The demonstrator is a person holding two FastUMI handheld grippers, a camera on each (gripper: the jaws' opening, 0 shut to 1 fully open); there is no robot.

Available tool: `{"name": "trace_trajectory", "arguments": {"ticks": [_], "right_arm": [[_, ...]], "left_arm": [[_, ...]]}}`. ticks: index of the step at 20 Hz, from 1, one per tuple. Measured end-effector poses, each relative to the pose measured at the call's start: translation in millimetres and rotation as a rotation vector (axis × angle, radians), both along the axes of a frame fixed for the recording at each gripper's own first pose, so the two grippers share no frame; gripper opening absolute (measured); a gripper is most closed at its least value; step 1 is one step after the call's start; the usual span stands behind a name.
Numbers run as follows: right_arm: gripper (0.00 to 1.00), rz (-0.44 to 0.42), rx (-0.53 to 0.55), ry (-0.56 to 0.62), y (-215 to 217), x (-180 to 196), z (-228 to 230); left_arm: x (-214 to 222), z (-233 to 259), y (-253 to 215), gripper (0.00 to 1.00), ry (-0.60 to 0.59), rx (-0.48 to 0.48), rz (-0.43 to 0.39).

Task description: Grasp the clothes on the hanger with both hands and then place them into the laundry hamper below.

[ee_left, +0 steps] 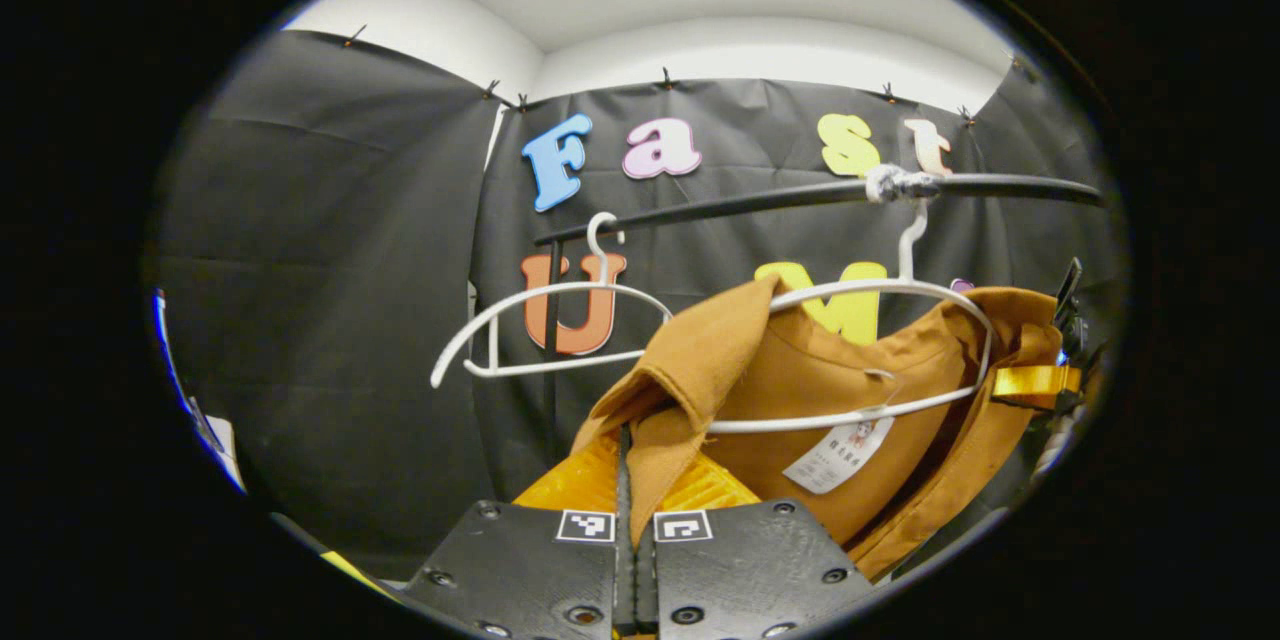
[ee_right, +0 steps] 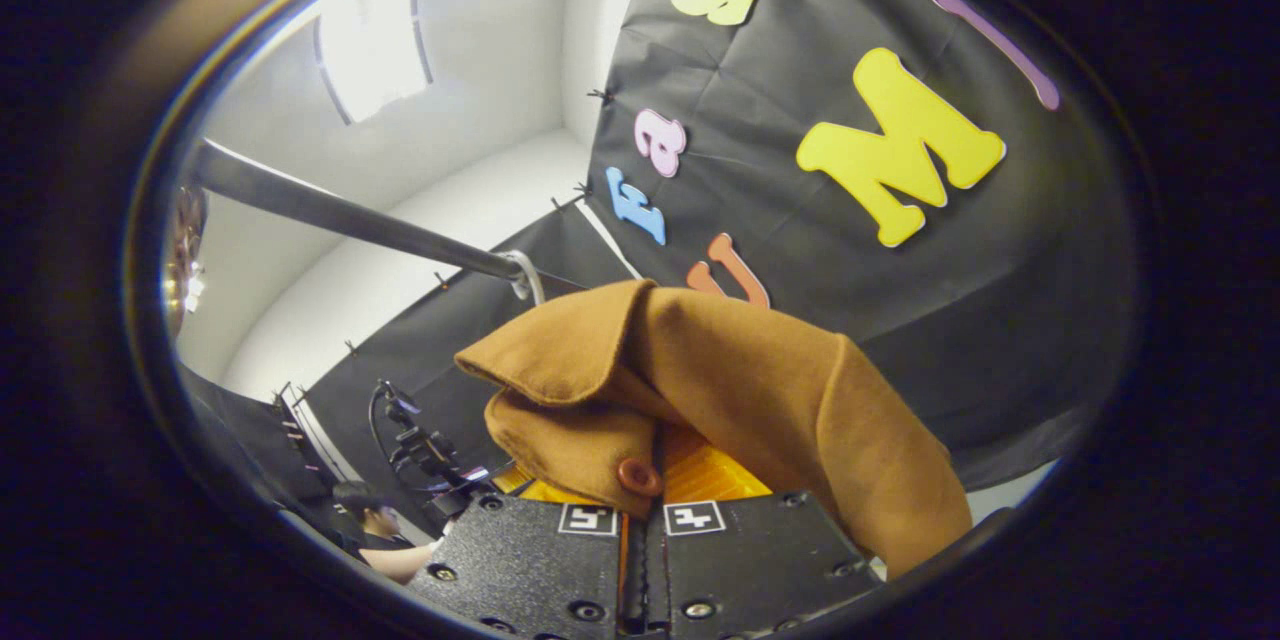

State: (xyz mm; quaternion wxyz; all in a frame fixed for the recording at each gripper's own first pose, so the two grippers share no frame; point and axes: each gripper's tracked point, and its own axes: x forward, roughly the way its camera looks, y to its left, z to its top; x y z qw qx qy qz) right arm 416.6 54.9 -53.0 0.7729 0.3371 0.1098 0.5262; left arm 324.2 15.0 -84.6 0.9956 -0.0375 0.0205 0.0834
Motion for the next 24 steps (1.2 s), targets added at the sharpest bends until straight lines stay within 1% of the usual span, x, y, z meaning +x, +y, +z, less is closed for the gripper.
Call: {"name": "trace_trajectory", "arguments": {"ticks": [3,4,5,6,7,9,10,11,12,13,14,15,16,17,18,19,20,21,22,23,24], "right_arm": [[0.04,-0.016,0.078,0.026,-7,10,14],[0.04,-0.025,0.108,0.038,-10,14,18],[0.04,-0.037,0.136,0.050,-15,17,21],[0.04,-0.050,0.161,0.062,-22,21,24],[0.05,-0.060,0.183,0.072,-26,26,26],[0.05,-0.089,0.204,0.079,-36,34,26],[0.05,-0.100,0.211,0.080,-40,37,27],[0.04,-0.122,0.222,0.078,-46,40,27],[0.04,-0.153,0.227,0.075,-53,46,26],[0.05,-0.181,0.240,0.078,-61,53,25],[0.05,-0.200,0.256,0.086,-67,58,23],[0.04,-0.219,0.262,0.099,-70,61,19],[0.04,-0.239,0.258,0.107,-73,64,15],[0.05,-0.265,0.250,0.111,-77,68,10],[0.05,-0.287,0.245,0.118,-82,73,7],[0.05,-0.310,0.247,0.132,-88,78,3],[0.04,-0.330,0.249,0.151,-94,84,-1],[0.05,-0.354,0.245,0.174,-99,89,-9],[0.04,-0.387,0.231,0.200,-106,96,-19],[0.04,-0.398,0.208,0.225,-106,98,-33],[0.02,-0.401,0.186,0.241,-104,97,-42]], "left_arm": [[2,19,20,0.00,-0.025,0.000,0.027],[2,24,27,0.05,-0.030,0.012,0.042],[3,29,33,0.00,-0.033,0.016,0.048],[4,33,35,0.05,-0.034,0.010,0.047],[7,33,35,0.00,-0.031,0.006,0.043],[9,32,40,0.00,-0.019,0.015,0.050],[11,31,45,0.05,-0.010,0.010,0.053],[12,28,47,0.05,-0.005,0.001,0.053],[13,25,50,0.00,0.005,-0.006,0.060],[14,21,52,0.00,0.015,-0.011,0.066],[15,16,52,0.05,0.021,-0.026,0.066],[17,12,48,0.00,0.026,-0.044,0.058],[18,8,46,0.05,0.028,-0.047,0.058],[19,4,45,0.05,0.038,-0.047,0.058],[20,-1,43,0.01,0.045,-0.051,0.054],[20,-7,42,0.00,0.057,-0.063,0.048],[21,-10,40,0.05,0.063,-0.071,0.042],[21,-12,39,0.05,0.067,-0.075,0.038],[22,-17,38,0.05,0.075,-0.075,0.035],[22,-21,35,0.00,0.083,-0.072,0.027],[22,-25,35,0.01,0.095,-0.065,0.027]]}}
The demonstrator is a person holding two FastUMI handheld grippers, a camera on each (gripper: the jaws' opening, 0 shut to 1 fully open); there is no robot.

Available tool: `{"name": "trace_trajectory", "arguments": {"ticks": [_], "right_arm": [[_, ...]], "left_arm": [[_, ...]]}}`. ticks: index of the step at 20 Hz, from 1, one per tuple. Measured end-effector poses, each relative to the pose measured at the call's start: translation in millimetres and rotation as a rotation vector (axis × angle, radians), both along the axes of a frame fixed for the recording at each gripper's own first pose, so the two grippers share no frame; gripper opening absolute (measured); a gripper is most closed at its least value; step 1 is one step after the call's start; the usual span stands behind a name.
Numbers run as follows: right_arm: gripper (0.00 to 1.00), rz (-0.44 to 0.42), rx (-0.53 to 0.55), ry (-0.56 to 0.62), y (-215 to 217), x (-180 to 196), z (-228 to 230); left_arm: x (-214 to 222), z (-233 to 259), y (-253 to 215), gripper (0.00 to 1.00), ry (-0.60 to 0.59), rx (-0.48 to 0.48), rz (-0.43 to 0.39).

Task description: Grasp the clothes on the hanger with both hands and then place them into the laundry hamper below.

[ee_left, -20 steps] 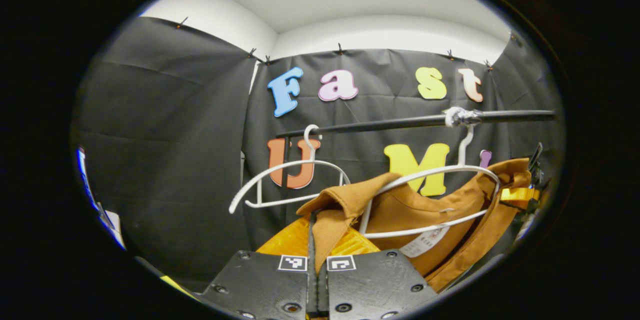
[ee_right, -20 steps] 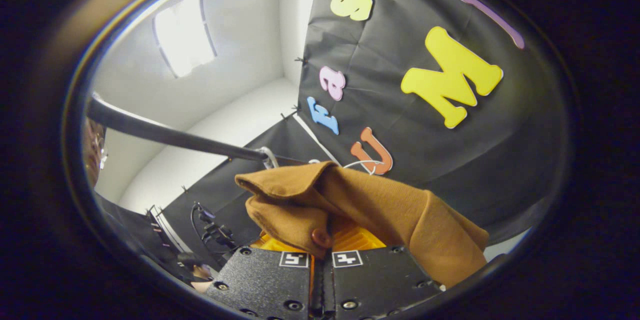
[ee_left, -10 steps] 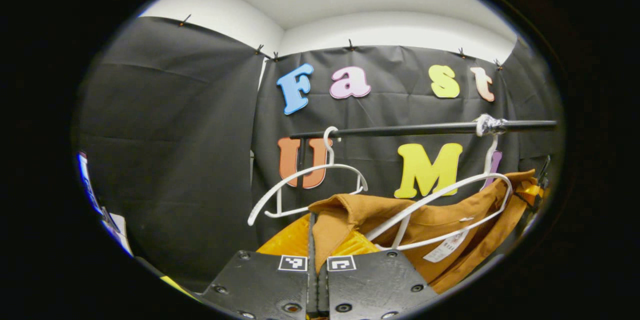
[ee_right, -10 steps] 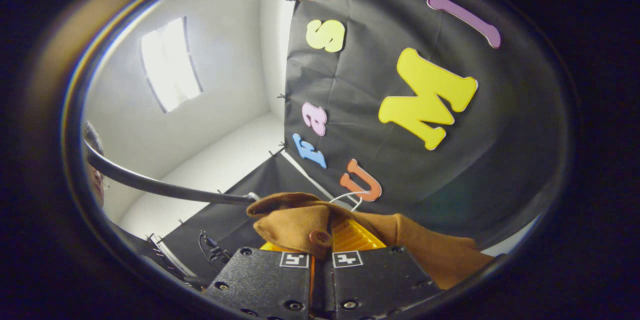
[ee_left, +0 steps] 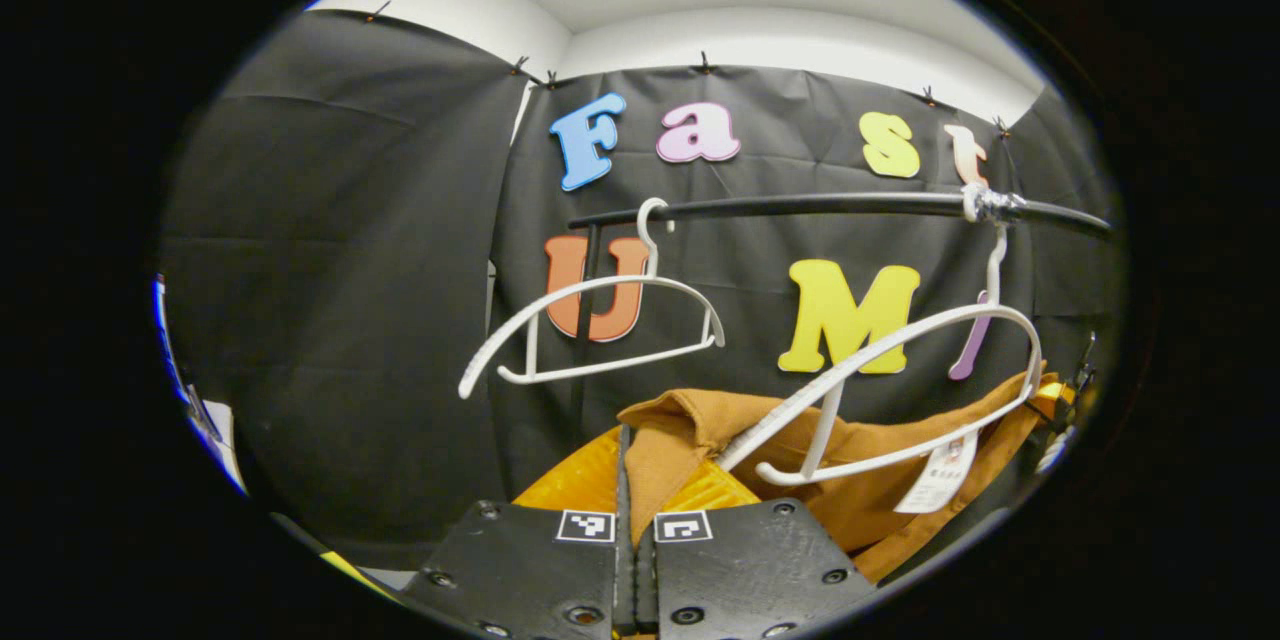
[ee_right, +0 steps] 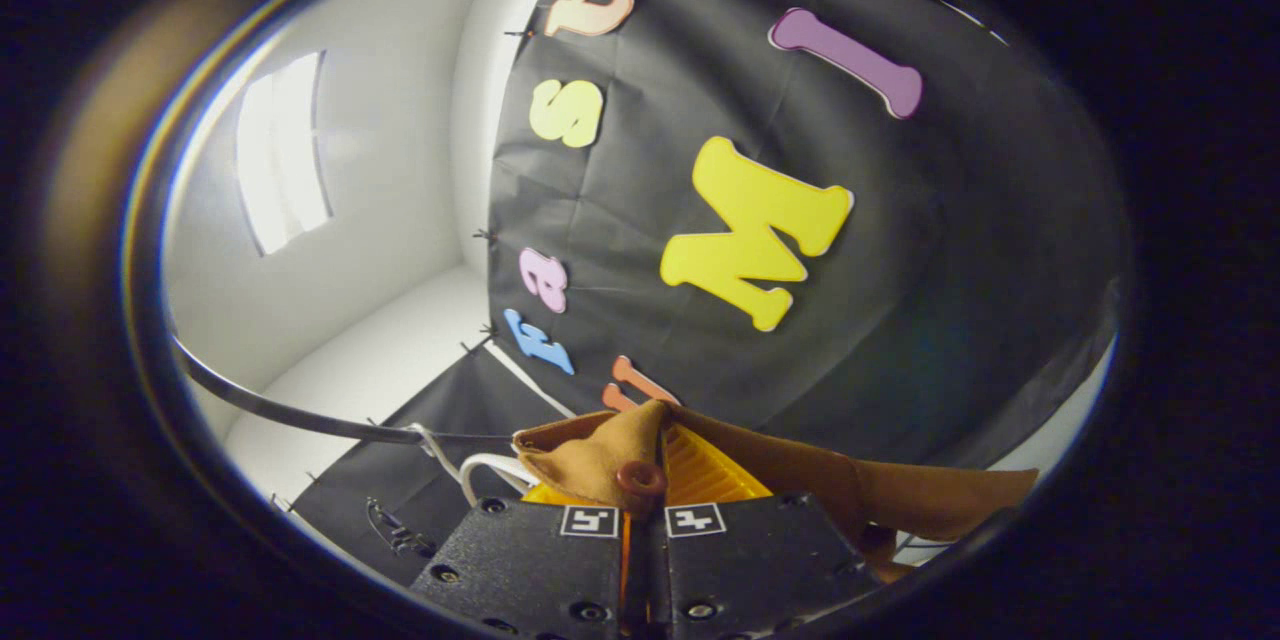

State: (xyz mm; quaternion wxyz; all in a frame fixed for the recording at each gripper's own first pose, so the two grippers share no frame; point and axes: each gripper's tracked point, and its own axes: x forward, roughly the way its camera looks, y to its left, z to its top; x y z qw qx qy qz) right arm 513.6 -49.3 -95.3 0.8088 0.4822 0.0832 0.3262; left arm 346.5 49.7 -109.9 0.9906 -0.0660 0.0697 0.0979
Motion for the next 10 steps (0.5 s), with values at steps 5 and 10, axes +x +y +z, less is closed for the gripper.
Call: {"name": "trace_trajectory", "arguments": {"ticks": [5,10], "right_arm": [[0.04,0.022,-0.121,0.028,14,-12,-33],[0.04,0.075,-0.259,0.039,37,-31,-60]], "left_arm": [[-6,-33,4,0.01,0.063,-0.012,0.017],[-23,-66,-6,0.00,0.130,-0.018,0.019]]}}
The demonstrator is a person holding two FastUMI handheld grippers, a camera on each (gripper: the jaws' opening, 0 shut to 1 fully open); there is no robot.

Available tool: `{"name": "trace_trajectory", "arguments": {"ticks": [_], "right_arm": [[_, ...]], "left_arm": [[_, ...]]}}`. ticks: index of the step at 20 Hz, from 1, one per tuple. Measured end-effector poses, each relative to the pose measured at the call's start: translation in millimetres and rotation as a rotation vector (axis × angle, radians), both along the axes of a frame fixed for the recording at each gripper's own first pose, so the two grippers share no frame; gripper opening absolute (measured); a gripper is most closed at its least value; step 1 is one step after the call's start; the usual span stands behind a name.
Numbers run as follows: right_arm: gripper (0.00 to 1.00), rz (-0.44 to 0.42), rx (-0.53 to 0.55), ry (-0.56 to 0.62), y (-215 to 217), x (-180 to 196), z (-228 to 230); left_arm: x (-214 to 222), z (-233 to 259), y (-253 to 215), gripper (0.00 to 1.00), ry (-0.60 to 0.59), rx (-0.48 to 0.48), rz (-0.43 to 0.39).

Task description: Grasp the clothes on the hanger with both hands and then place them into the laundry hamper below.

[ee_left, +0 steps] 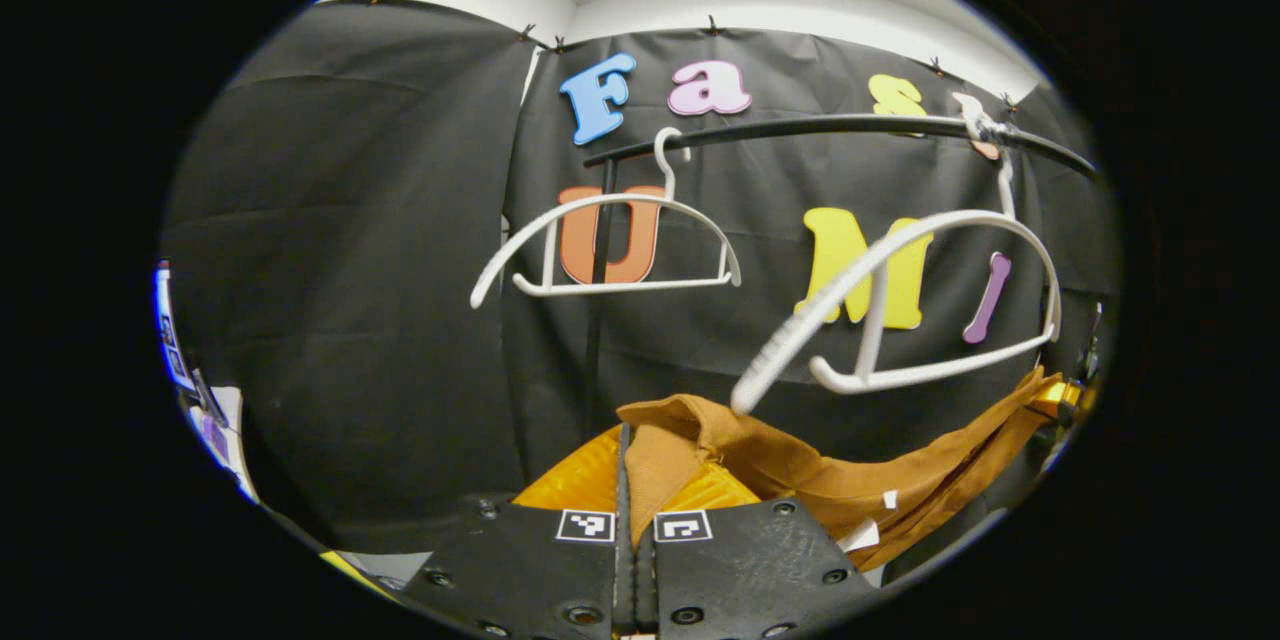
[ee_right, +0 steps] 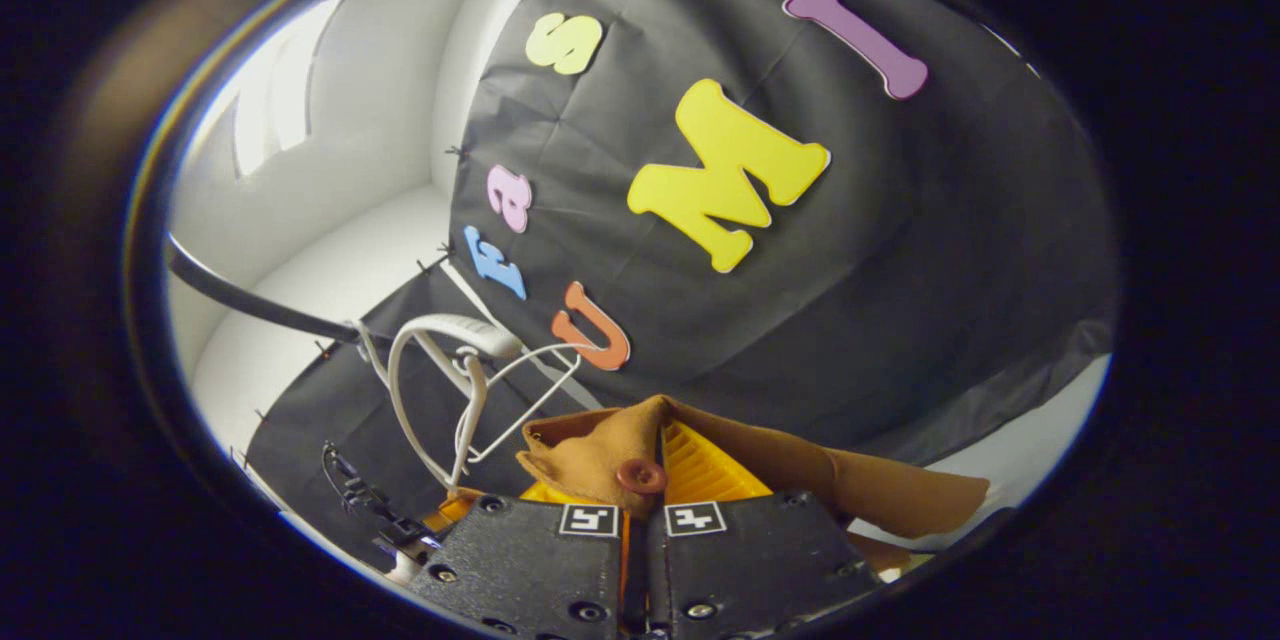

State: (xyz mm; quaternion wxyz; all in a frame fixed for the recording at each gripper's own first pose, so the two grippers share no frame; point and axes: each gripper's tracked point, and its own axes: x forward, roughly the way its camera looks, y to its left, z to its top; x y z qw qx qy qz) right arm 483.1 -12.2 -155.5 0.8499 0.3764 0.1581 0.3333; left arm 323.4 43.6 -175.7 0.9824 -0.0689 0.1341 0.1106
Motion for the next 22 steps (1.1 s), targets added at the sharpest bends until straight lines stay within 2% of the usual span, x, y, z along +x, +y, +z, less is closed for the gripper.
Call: {"name": "trace_trajectory", "arguments": {"ticks": [4,8,13,19,20,22], "right_arm": [[0.04,0.068,-0.090,0.051,27,-22,-38],[0.04,0.141,-0.136,0.059,57,-48,-43],[0.04,0.239,-0.212,-0.042,102,-81,-14],[0.04,0.382,-0.191,-0.177,164,-130,51],[0.04,0.406,-0.181,-0.187,172,-139,57],[0.04,0.457,-0.170,-0.188,184,-157,60]], "left_arm": [[-11,-34,-25,0.00,0.076,0.010,-0.039],[-15,-35,-49,0.00,0.092,0.015,-0.088],[-12,-2,-86,0.01,0.046,0.017,-0.169],[-14,48,-129,0.05,-0.005,0.070,-0.290],[-18,54,-131,0.00,-0.002,0.087,-0.303],[-24,66,-135,0.00,0.000,0.101,-0.329]]}}
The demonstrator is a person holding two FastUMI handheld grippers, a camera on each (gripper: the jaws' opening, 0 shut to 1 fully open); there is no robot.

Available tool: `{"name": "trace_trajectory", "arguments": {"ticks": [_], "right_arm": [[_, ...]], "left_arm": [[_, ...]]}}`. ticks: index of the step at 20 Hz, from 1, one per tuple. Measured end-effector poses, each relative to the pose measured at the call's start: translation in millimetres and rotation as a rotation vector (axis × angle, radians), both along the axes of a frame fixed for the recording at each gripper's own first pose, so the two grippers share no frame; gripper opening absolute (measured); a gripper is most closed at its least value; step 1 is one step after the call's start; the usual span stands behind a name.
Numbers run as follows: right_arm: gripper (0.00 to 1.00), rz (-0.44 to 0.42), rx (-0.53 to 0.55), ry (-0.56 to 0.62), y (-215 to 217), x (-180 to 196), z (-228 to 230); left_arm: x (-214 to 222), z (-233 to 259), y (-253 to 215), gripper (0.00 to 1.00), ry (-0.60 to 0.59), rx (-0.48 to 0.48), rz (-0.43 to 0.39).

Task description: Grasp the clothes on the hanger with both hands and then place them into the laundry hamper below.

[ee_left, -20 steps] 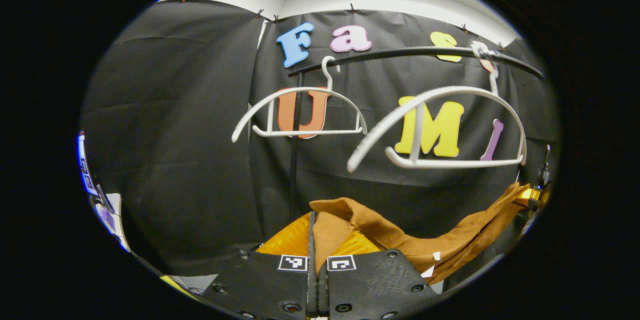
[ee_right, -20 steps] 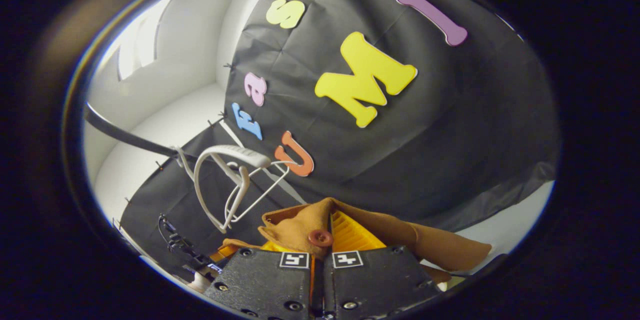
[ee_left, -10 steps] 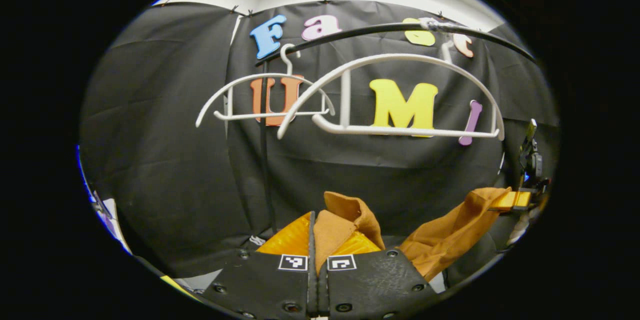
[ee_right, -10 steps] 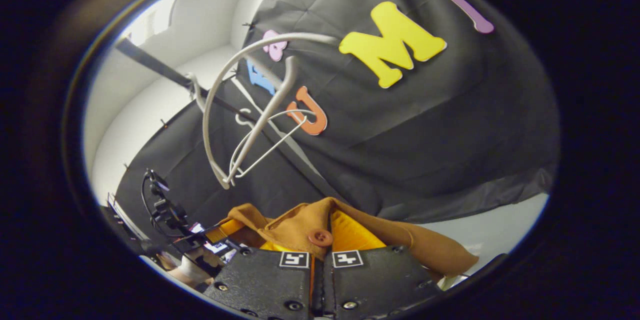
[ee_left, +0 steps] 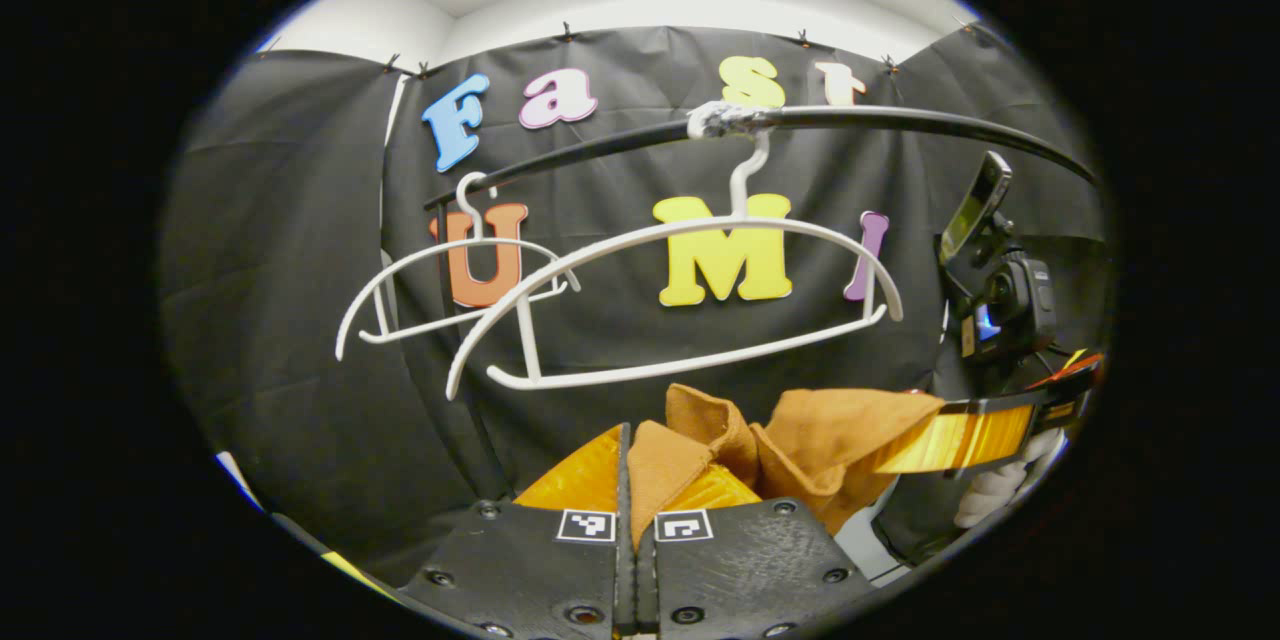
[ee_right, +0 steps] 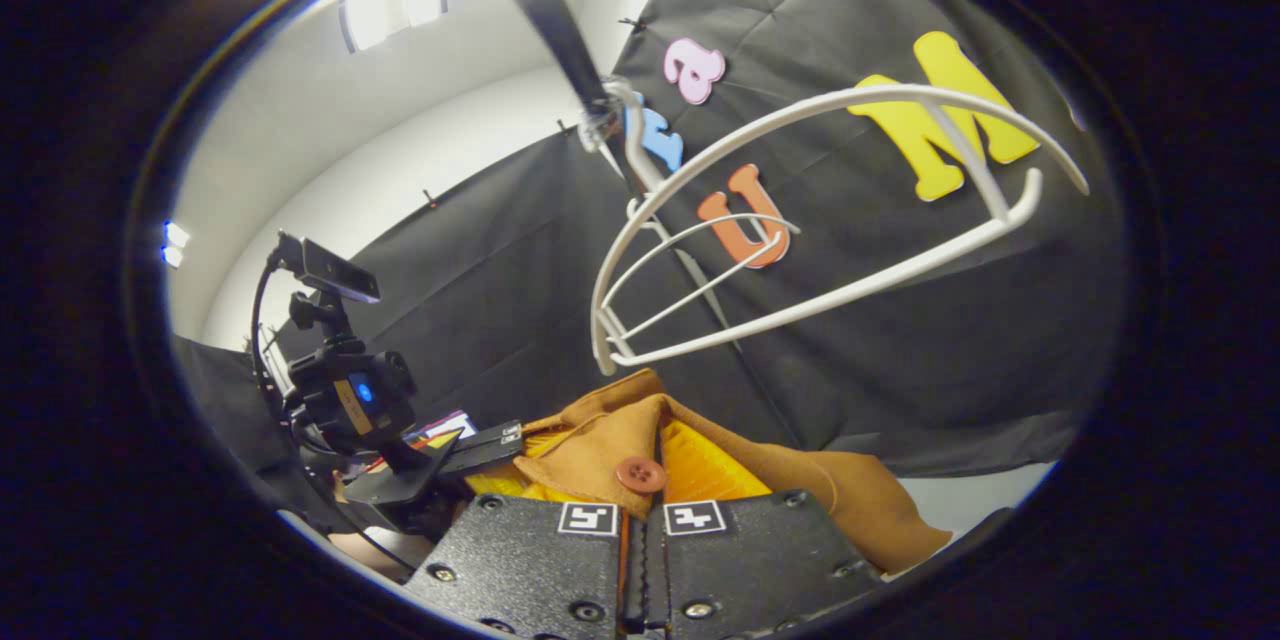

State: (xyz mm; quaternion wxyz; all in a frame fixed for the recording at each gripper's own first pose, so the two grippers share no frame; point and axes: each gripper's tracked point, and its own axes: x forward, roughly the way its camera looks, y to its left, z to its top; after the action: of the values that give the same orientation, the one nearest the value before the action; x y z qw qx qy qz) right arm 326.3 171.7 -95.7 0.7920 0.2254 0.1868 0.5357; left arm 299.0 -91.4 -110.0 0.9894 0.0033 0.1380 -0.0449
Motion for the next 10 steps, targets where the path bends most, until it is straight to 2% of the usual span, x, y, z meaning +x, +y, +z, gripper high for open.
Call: {"name": "trace_trajectory", "arguments": {"ticks": [4,10], "right_arm": [[0.04,0.014,-0.024,0.035,1,-14,-17],[0.04,-0.029,-0.145,0.126,-20,-17,-86]], "left_arm": [[-14,-16,-2,0.01,0.038,-0.009,-0.024],[-31,-84,-32,0.00,0.140,-0.058,-0.078]]}}
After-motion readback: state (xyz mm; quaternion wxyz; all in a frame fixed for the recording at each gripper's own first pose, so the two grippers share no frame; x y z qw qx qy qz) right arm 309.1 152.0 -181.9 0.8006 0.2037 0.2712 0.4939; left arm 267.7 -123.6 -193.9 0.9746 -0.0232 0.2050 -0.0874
